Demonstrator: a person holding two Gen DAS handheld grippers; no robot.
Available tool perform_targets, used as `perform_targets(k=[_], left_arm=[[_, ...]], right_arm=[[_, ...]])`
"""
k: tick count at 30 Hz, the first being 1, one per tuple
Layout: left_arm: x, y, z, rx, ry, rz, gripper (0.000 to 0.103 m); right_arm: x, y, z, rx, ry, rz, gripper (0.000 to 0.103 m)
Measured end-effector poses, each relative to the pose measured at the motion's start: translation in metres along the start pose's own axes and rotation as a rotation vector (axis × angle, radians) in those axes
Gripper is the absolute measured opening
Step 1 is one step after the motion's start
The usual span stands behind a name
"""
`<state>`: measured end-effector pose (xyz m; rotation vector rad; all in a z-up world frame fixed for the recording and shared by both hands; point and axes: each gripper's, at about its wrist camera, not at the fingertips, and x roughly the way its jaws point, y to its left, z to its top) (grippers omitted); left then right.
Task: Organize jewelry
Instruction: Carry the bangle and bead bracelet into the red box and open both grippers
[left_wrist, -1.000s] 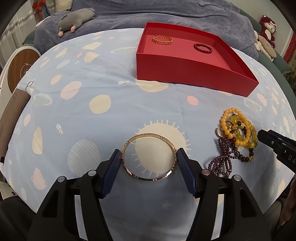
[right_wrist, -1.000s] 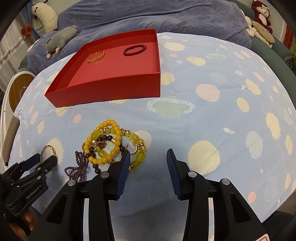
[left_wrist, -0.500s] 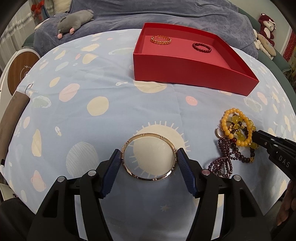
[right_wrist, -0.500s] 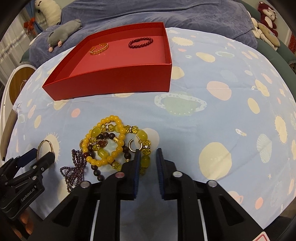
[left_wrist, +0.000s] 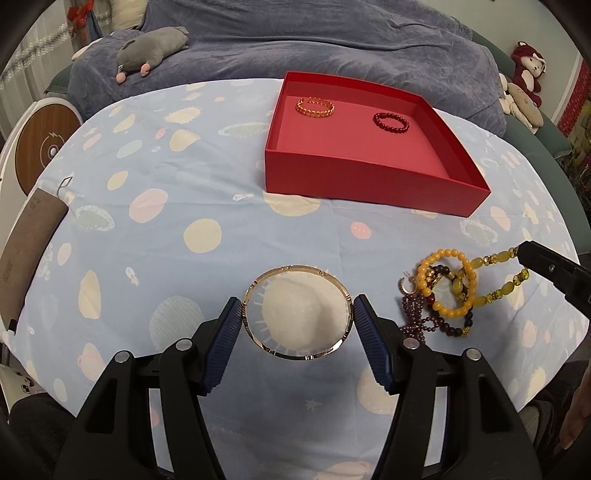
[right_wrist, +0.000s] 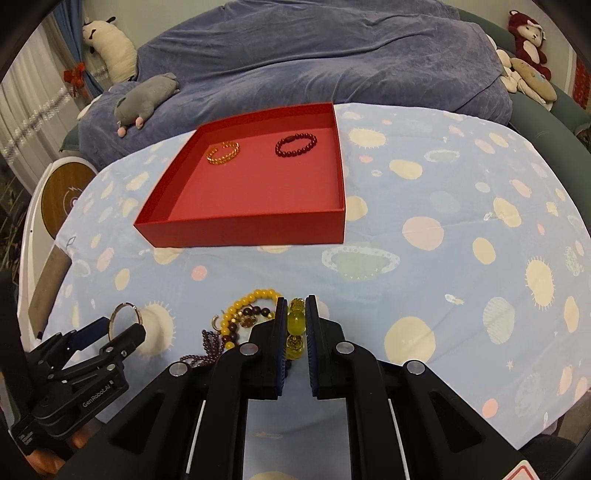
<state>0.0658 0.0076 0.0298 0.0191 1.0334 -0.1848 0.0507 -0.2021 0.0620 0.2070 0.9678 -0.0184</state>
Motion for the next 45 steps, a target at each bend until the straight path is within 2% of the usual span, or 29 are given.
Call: perform_targets(k=[7,13,19,25,29,34,45], left_arm=[[-0.021,-0.004,0.023,0.021,-0.026,-0.024,0.059],[-0.024,-0.009,0.072,0.047,-0.058,-0.06,0.059],[-0.004,-0.02,0.137,0.055,-0.076,-0.11,0.059],[0.044,-0.035,0.182,0.087,-0.059,-0.113,0.059],[0.081,-0.042,0.194,0.099,-0.026,-0.106,0.059],[0.119,-0.042,0.194,0.107,0.025,-0.09,0.059],[0.138,-0.034,0.188,0.087,0.048,-0.085,0.06]], right_arm=[[-0.025,0.007,0.026,-0.039,-0.039,0.011,0.009],[-0.026,0.012,0.074,-0.065,-0.074,0.046,0.009],[0.0,0.027,0.134,-0.082,-0.093,0.09,0.009],[0.055,0.027,0.172,-0.047,-0.052,0.13,0.009],[0.102,0.019,0.177,-0.012,0.014,0.138,0.009],[0.142,0.005,0.168,-0.015,0.075,0.085,0.009],[0.161,-0.004,0.161,-0.075,0.073,-0.009,0.01]])
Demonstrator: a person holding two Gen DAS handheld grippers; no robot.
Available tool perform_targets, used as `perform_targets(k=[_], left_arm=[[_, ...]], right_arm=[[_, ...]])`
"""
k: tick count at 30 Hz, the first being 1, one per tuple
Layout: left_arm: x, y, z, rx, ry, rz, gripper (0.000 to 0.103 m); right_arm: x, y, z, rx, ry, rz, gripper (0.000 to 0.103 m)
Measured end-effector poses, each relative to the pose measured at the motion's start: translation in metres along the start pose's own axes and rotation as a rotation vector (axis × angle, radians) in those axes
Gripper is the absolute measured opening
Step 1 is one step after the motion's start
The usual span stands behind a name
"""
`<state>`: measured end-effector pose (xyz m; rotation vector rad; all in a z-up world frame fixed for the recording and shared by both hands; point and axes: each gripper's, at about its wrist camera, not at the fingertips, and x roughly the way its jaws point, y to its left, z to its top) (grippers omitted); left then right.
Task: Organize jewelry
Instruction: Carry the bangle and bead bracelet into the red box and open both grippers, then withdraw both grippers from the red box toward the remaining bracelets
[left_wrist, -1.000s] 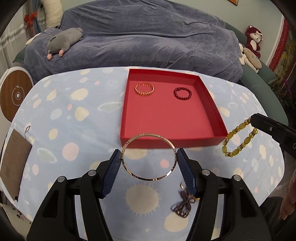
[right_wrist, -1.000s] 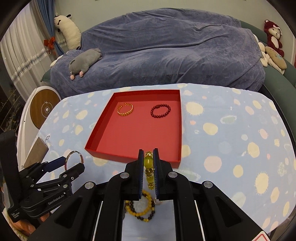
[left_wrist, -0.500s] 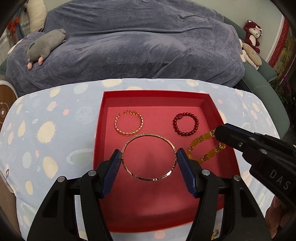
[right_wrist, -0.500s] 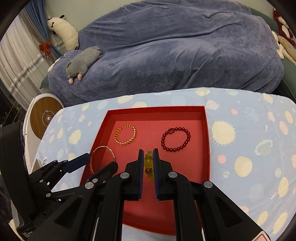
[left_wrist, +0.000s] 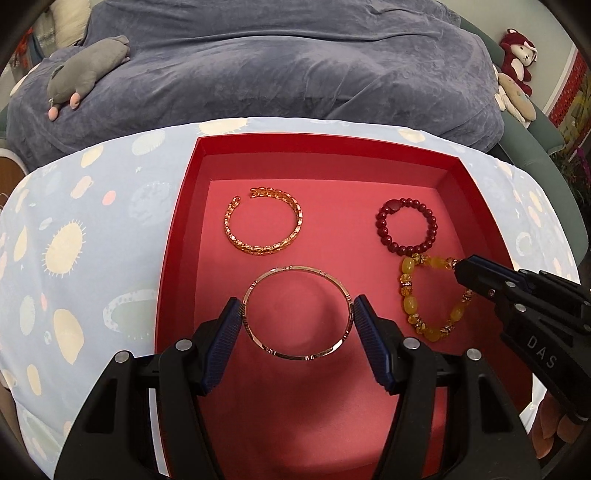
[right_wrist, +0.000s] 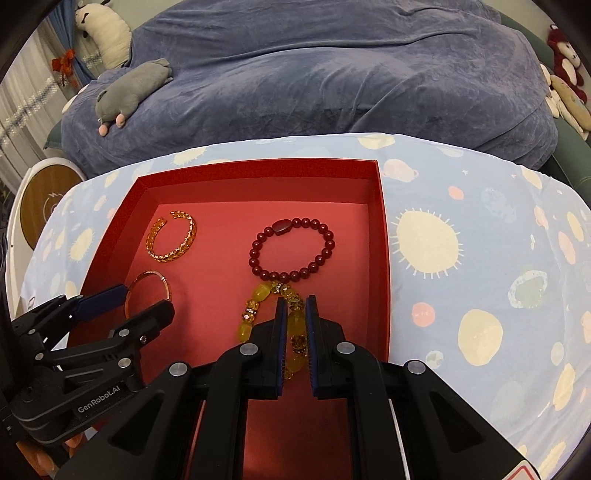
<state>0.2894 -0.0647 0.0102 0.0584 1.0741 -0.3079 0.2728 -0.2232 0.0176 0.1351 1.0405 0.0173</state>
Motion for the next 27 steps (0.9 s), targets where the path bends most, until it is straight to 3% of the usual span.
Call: perform_targets(k=[7,16,27], left_arm=[[-0.022,0.005,-0.002,-0.035,-0.063,-0.003,0.071],[-0.07,0.002,-0.021,-0.035,-0.11,-0.014,0.071],[-0.113,0.0,-0.085,-0.046,-0.093,-0.023,0.071]], right_arm=[[-0.029,0.007,-0.005,-0.009,-0.067,-0.015,0.029],[-0.08,0.017,-0.033,-0.015,-0.11,-0.006,0.033],[-0.119,0.023,-0.098,0.002,-0.073,-0.006,0.033]])
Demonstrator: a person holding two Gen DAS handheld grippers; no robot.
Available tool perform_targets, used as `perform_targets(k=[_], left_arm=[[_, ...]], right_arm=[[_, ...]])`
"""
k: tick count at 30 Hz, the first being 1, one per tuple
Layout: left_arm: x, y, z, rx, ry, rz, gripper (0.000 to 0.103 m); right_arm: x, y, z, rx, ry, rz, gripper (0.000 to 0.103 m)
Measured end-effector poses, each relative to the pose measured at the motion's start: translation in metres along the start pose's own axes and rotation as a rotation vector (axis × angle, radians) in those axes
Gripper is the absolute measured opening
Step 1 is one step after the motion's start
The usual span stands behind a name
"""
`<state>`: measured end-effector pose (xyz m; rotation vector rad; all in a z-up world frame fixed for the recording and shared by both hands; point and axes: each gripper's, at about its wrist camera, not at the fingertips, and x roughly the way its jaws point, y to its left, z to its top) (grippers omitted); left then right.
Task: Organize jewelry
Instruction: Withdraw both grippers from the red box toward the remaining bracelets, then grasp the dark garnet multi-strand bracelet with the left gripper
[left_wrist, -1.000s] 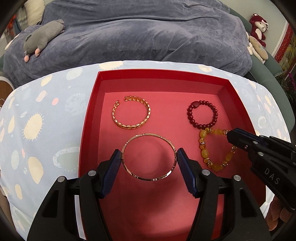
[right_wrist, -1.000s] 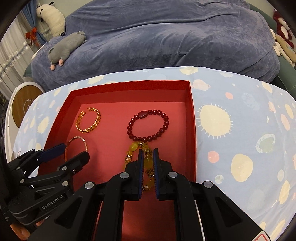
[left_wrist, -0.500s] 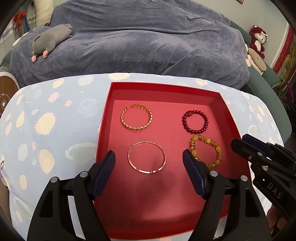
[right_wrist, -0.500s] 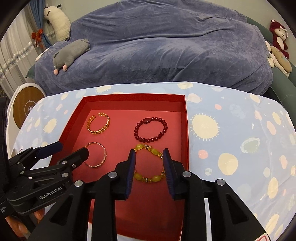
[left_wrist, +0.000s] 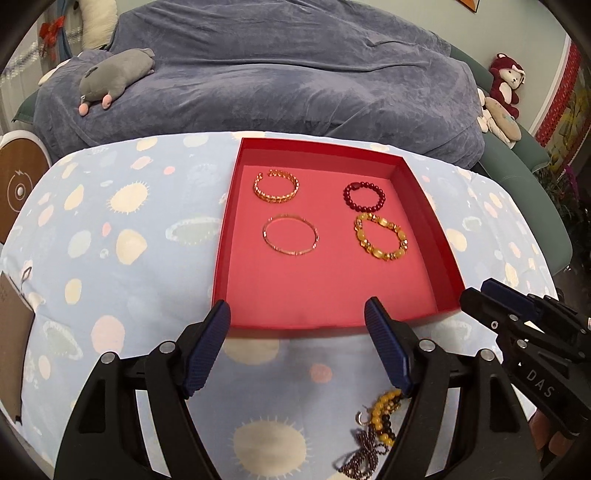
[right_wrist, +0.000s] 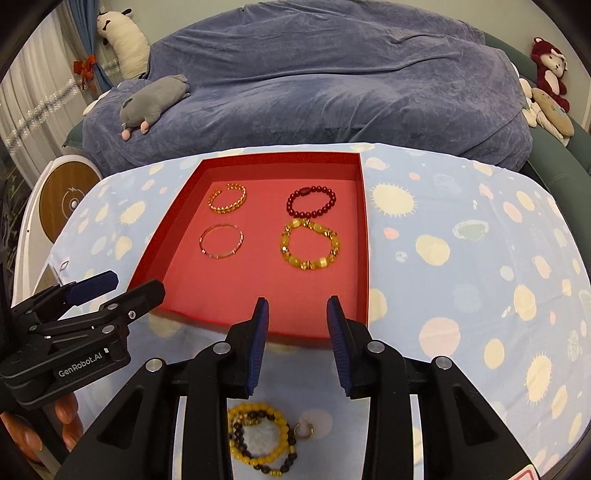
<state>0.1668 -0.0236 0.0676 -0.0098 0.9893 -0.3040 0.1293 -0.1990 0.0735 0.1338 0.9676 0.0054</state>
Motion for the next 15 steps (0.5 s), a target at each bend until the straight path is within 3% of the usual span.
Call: perform_targets(k=[15], left_arm=[[-0.028,-0.001,-0.091,-0.037,0.062,-0.007,0.071]], right_arm=[[-0.014,-0.006,-0.102,0.039,0.117,-0.021,0.032]])
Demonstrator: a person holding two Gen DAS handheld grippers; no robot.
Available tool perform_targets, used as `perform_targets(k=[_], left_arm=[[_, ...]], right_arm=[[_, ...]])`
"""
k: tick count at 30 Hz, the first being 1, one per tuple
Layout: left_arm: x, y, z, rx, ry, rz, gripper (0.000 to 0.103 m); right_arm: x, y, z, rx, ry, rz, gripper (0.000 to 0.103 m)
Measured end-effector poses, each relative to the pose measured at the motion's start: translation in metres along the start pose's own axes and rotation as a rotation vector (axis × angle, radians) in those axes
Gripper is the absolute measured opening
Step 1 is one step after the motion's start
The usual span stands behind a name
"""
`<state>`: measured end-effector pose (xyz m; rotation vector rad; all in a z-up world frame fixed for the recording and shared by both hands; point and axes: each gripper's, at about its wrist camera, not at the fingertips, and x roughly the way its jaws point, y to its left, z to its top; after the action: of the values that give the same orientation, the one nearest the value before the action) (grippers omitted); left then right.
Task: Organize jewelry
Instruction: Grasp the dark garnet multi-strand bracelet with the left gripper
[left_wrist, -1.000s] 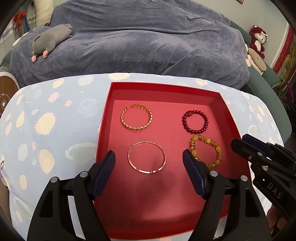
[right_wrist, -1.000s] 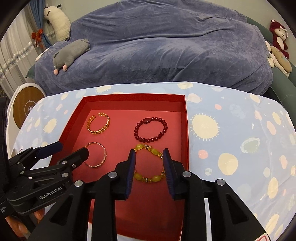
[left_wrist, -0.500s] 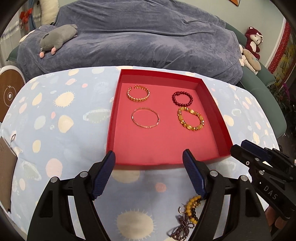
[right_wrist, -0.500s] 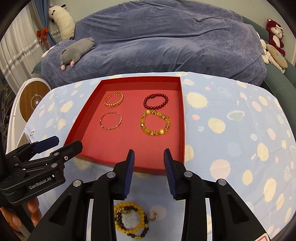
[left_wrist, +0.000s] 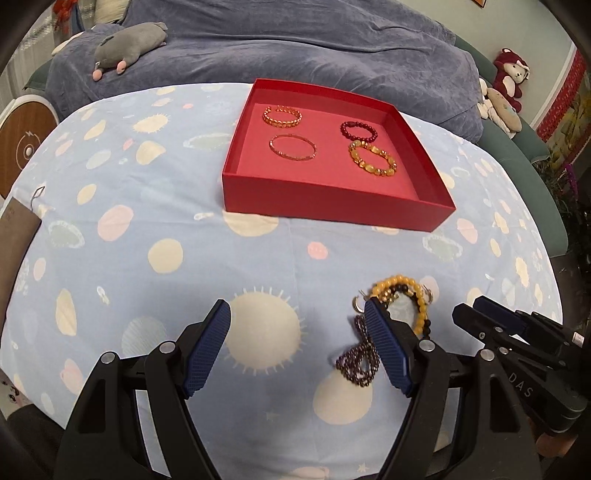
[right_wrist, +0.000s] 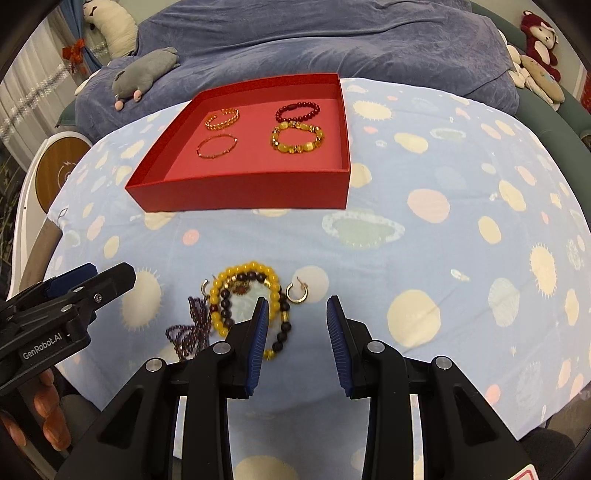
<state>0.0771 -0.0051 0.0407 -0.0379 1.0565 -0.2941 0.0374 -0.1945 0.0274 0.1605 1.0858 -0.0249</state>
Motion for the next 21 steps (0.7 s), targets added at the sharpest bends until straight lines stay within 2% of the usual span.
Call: perform_targets(k=[9,17,21], left_arm=[[0.005,-0.025,-0.035,0.059,0.039,-0.012,0.07],[0.028,-0.034,-0.039,0.08,0.074,0.011,0.057],[0.037,-0.032,-0.042,0.078,0.092,0.01,0.046]], right_arm=[[-0.004,-0.008,-0.023,0.016,0.017,-0.009,0.032],[-0.003,-0.008,-0.03,0.016,0.022,-0.006,0.033],[0.0,-0.007,-0.031,0.017,0.026,0.001,0.033]])
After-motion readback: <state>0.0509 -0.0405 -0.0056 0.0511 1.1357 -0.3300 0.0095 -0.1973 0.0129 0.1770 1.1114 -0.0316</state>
